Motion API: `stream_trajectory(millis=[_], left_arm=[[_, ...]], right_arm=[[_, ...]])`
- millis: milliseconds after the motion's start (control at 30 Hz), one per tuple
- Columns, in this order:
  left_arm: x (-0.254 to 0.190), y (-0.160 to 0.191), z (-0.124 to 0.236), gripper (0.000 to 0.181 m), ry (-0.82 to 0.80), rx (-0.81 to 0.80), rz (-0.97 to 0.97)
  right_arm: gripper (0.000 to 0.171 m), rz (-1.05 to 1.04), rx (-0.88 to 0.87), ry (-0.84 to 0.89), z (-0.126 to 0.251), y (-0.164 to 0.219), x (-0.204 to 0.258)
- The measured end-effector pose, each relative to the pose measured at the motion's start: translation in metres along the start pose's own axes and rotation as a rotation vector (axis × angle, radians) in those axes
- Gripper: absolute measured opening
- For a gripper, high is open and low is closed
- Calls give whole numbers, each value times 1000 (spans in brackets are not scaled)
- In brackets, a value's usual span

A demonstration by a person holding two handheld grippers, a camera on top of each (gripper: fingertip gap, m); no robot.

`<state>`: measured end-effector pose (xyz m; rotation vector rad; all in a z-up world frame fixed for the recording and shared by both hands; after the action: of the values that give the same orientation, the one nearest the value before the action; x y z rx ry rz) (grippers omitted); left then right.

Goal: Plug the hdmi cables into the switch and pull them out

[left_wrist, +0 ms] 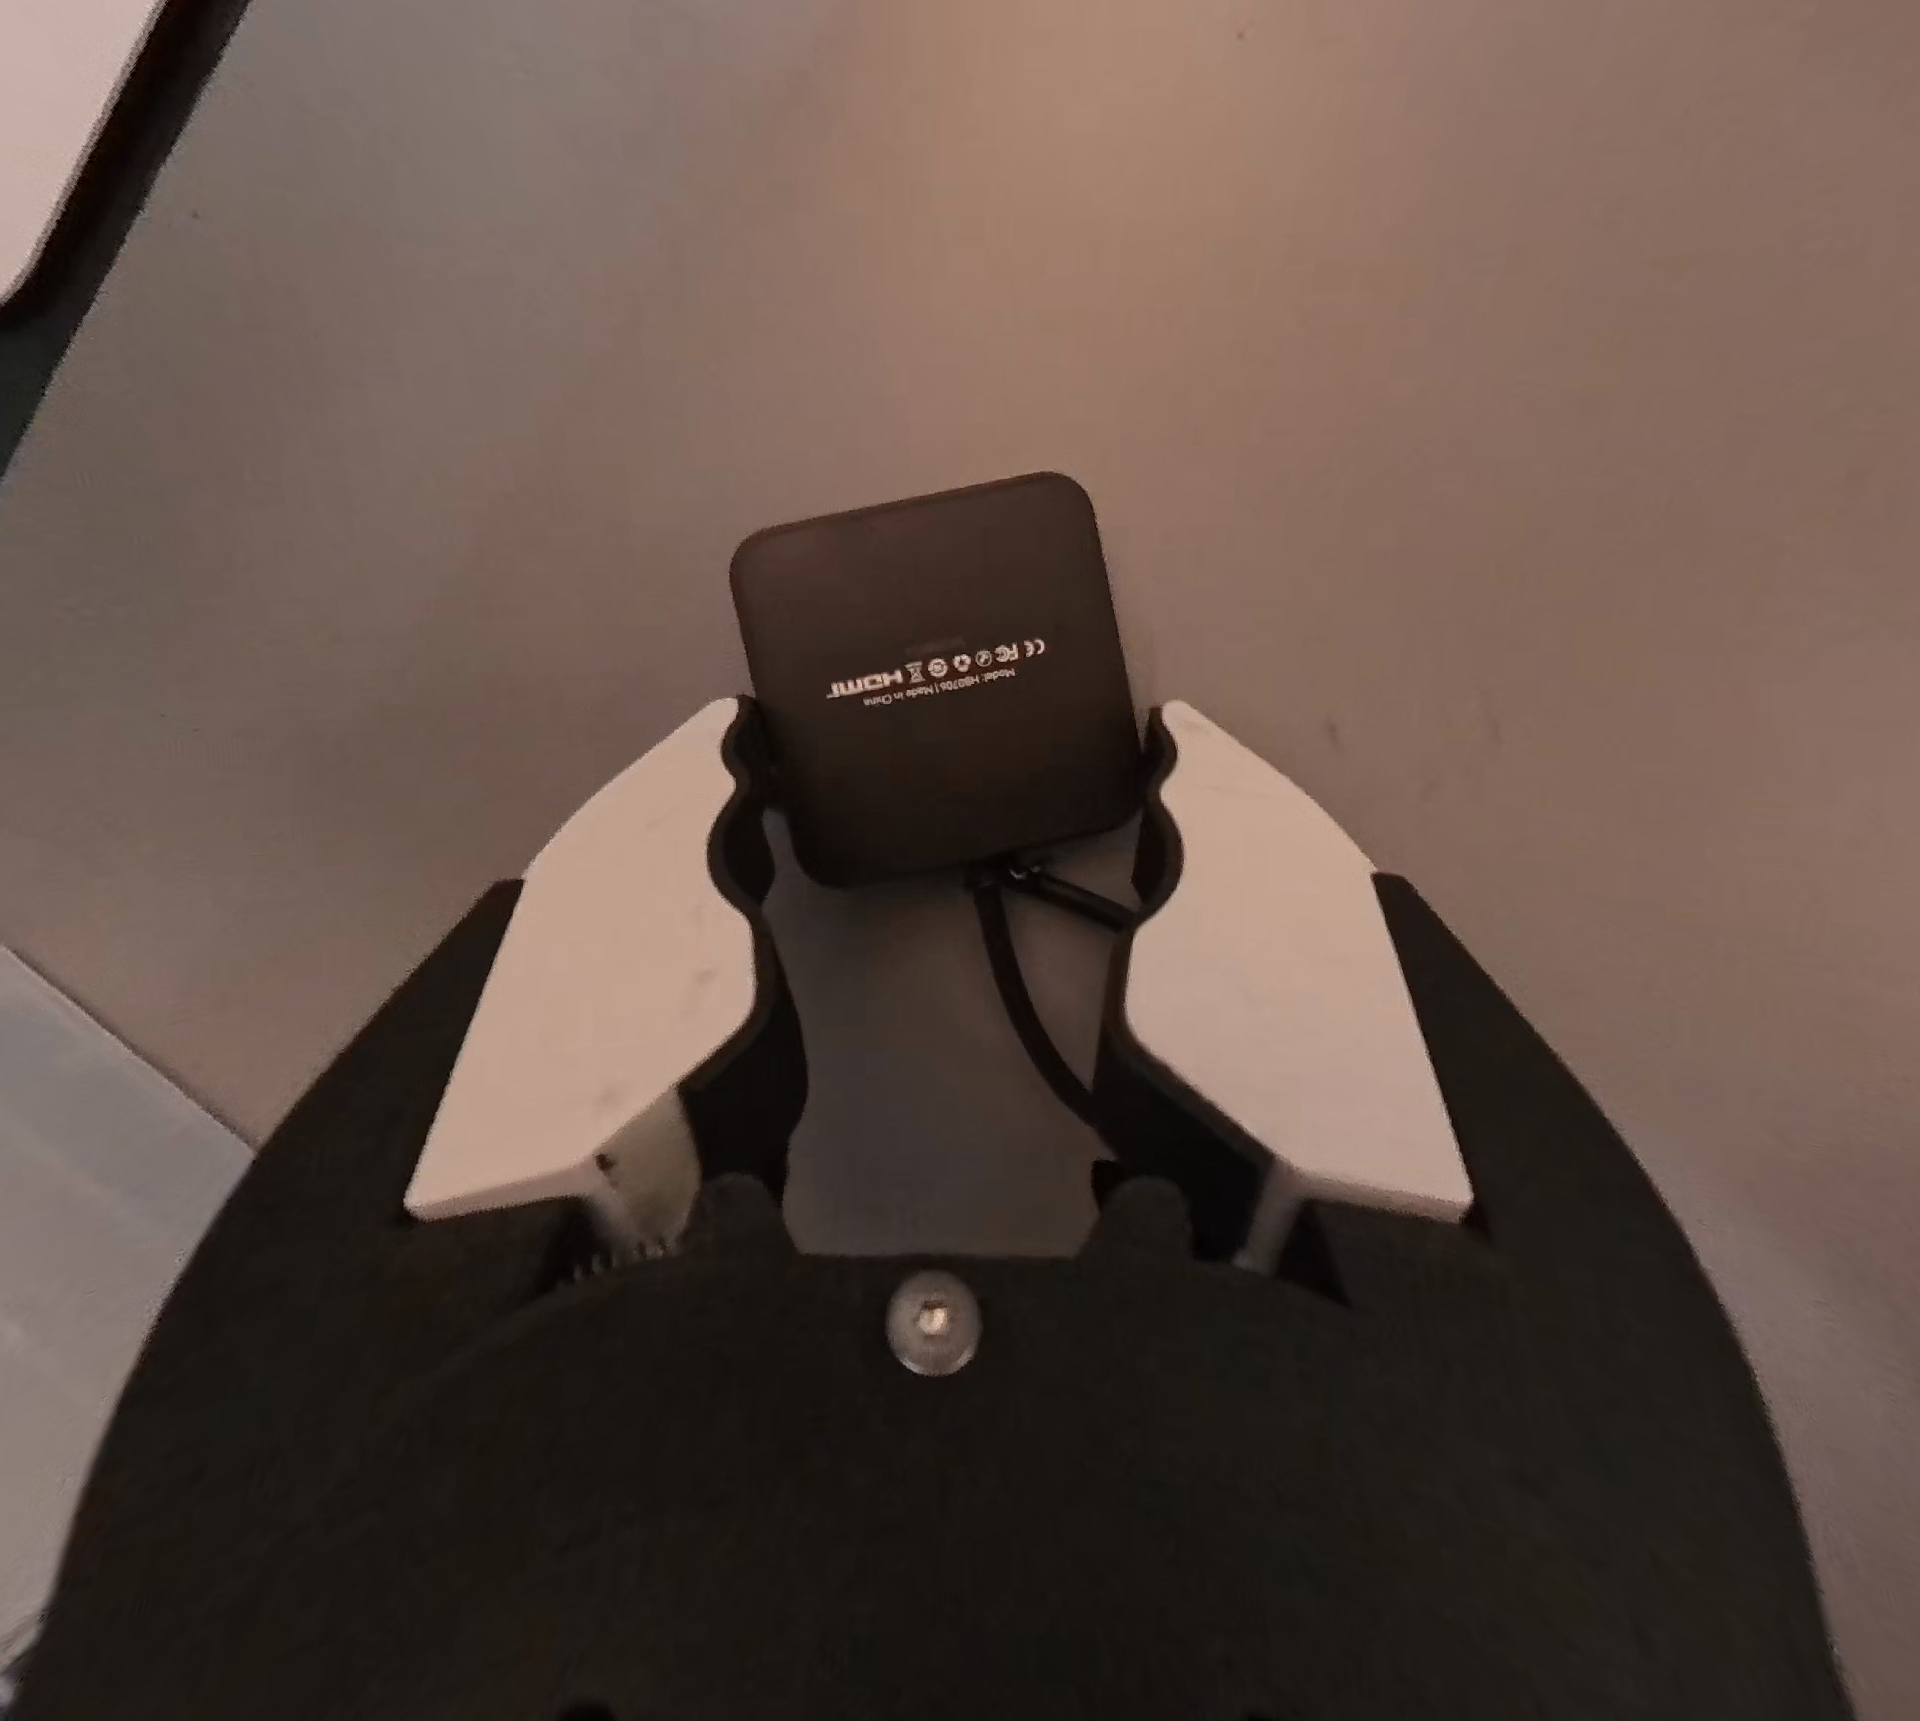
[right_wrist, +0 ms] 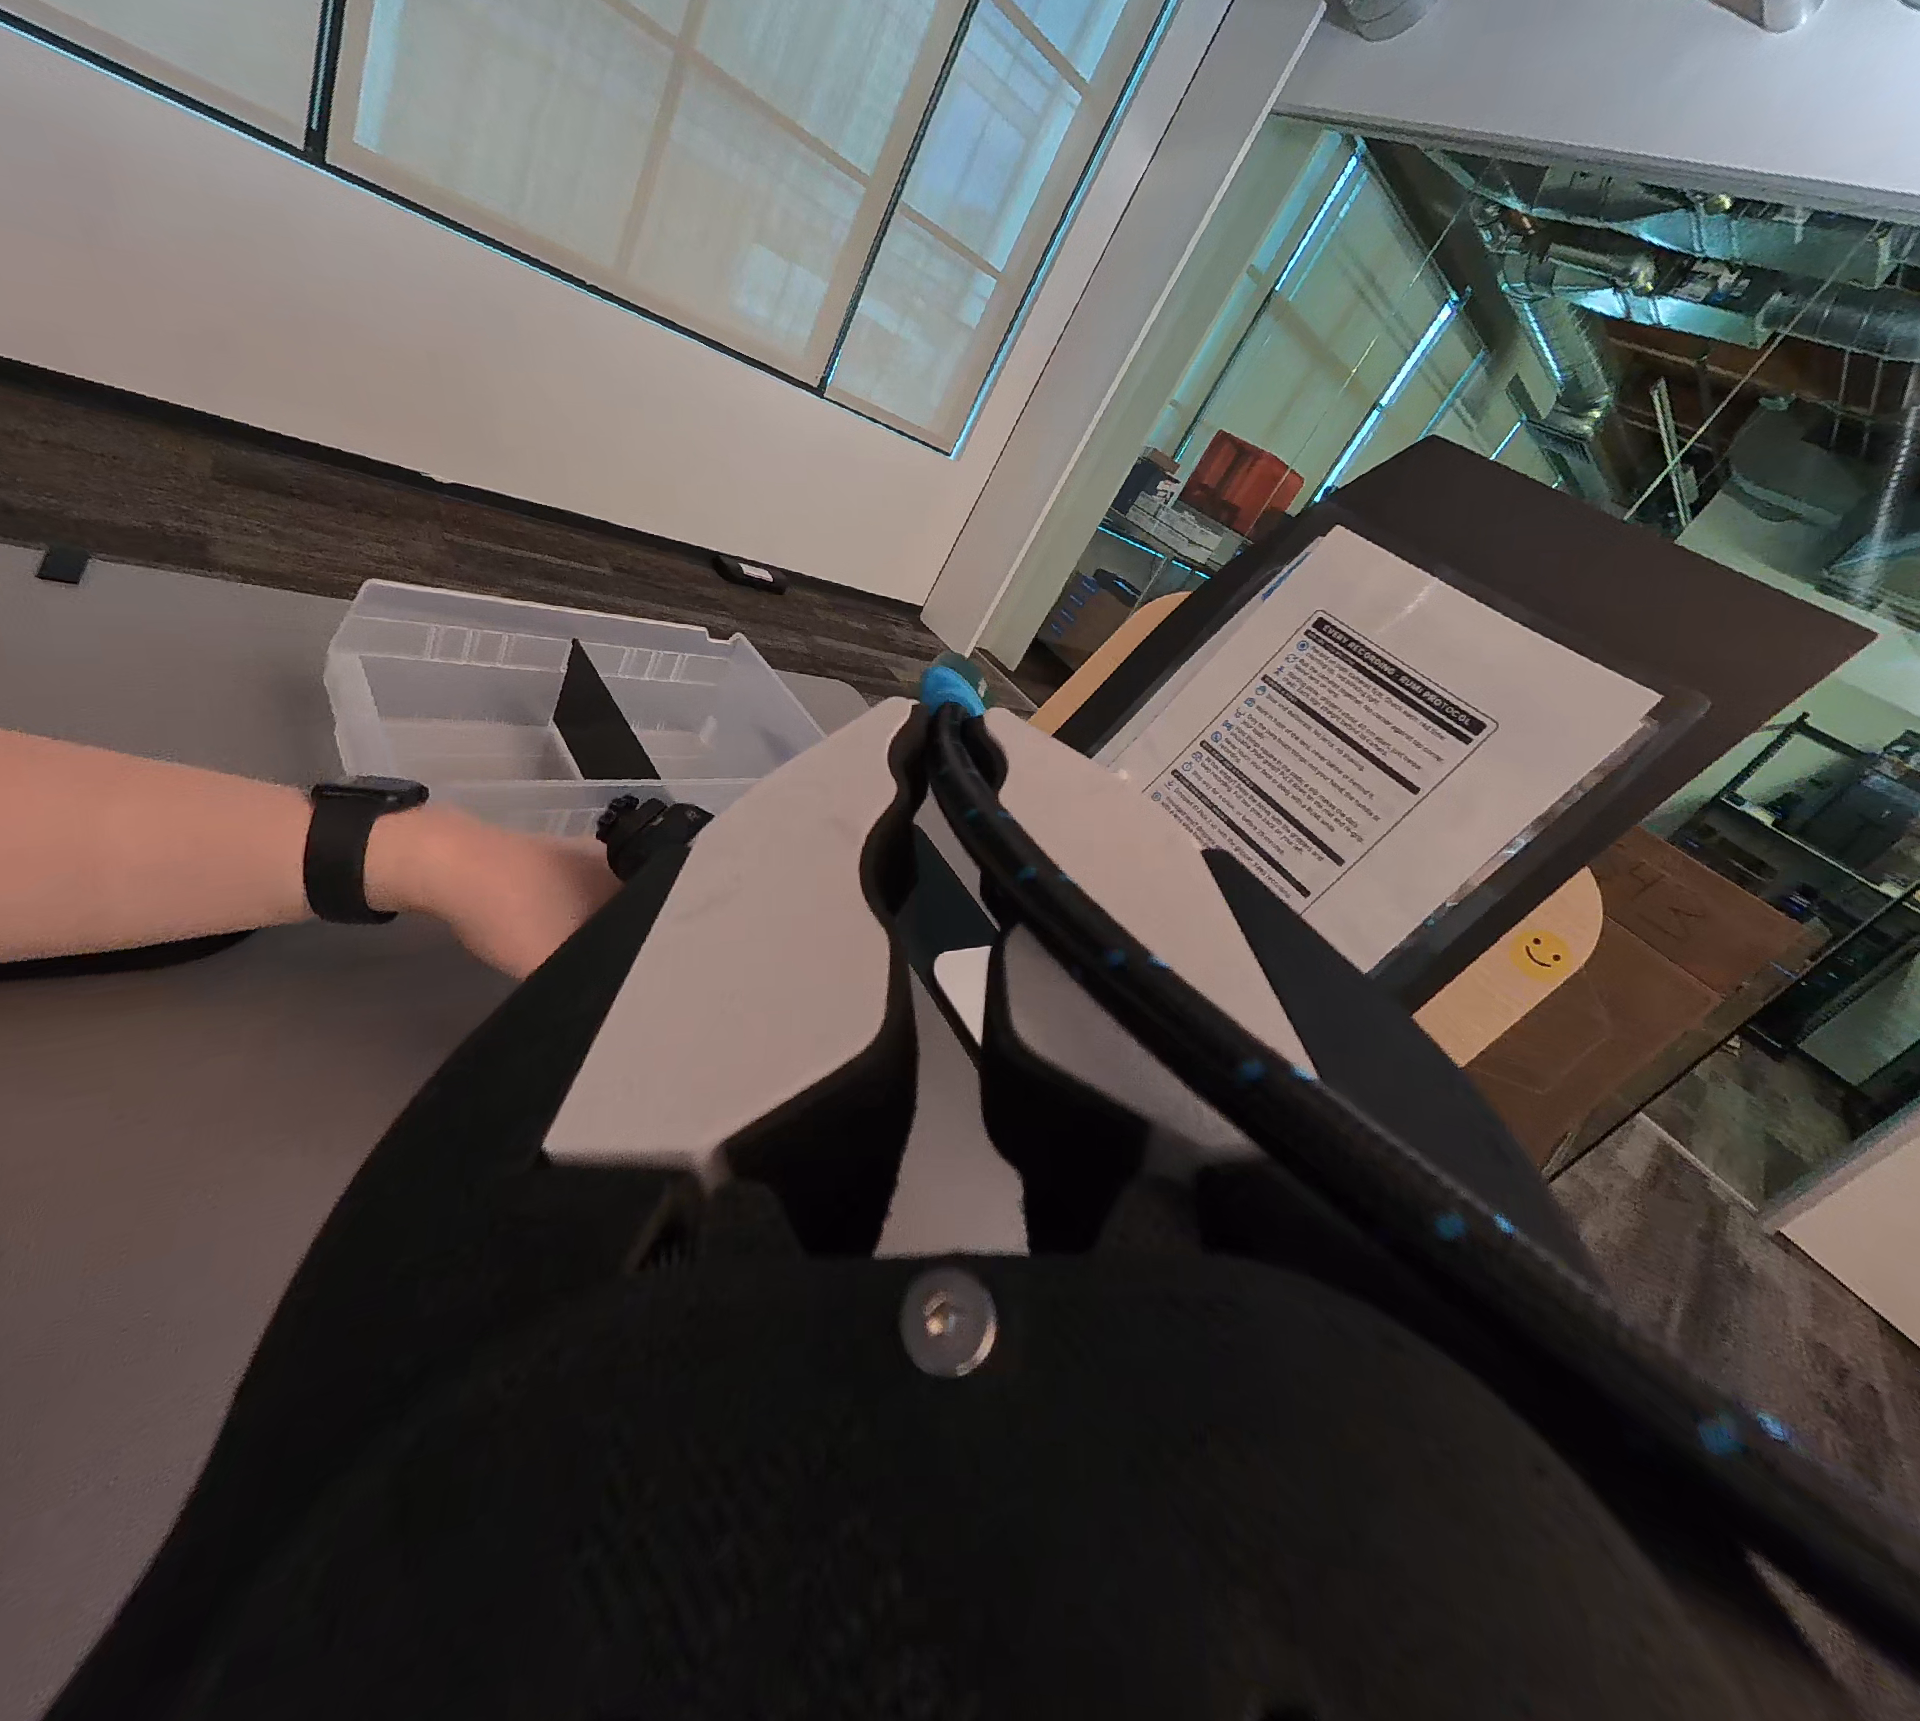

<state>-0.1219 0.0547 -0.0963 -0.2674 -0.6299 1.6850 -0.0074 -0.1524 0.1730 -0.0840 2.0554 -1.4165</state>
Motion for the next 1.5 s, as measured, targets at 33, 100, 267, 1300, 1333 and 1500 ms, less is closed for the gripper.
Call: stream_trajectory(millis=[33, 100, 267, 1300, 1333, 1500], left_arm=[[0, 0, -1, 70, -4, 0, -3], [0, 0, -1, 70, -4, 1, 14], [3, 0, -4, 70, 41, -11, 31], [4, -49, 193, 69, 724, -868, 232], [5, -48, 194, 69, 721, -859, 228], [10, -42, 199, 69, 722, -823, 221]], right_arm=[[7, -3, 2, 0, 0, 0, -1], [7, -4, 8, 2, 0, 1, -1], [7, -4, 27, -3, -2, 4, 0], [6, 728, 268, -42, -58, 30, 91], [6, 752, 271, -46, -57, 30, 92], [7, 823, 258, -72, -55, 30, 97]])
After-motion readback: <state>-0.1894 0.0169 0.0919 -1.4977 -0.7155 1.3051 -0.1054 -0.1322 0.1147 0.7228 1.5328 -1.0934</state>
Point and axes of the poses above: each gripper's, where its closed fingertips meet, z back along the fingers, y out of its underside, x = y × z across the jaws, the point moved 7 cm from there along z, back along the fingers, and after that the axes turned 7 degrees about -x, right-handed, at the moved point
